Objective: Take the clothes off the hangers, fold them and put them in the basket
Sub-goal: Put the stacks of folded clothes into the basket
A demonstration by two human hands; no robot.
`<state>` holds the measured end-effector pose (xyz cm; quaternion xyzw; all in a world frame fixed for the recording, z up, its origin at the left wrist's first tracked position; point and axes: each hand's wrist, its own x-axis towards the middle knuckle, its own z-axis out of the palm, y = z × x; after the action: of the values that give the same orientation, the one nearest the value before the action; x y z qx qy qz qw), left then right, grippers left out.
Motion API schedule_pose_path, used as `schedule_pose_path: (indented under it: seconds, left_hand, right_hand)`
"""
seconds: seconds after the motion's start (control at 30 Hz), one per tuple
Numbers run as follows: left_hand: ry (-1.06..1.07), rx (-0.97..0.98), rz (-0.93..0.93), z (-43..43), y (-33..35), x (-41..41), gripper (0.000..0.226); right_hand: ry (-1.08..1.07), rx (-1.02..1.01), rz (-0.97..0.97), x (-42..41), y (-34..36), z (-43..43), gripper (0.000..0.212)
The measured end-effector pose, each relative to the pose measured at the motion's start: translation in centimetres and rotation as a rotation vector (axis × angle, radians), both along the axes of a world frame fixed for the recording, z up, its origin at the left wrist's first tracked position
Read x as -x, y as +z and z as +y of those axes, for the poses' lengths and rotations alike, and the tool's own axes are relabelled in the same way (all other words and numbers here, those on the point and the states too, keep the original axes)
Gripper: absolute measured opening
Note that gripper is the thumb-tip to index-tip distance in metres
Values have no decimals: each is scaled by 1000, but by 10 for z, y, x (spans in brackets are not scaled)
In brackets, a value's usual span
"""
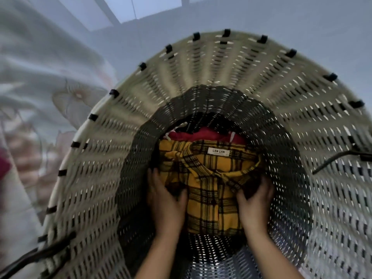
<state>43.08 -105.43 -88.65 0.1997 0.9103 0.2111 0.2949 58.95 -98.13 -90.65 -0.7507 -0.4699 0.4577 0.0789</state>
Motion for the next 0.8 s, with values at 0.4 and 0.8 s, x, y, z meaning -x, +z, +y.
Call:
schedule_pose_path:
  seconds: [0.4, 0.8]
  left_hand:
    - [-866, 410, 10, 47, -66, 21, 131]
    - [-627, 170, 45, 14, -43, 11, 133]
  right_hand:
    - [713, -134, -221, 18, -54, 36, 115]
    - [363, -270, -63, 13, -23, 4, 81]
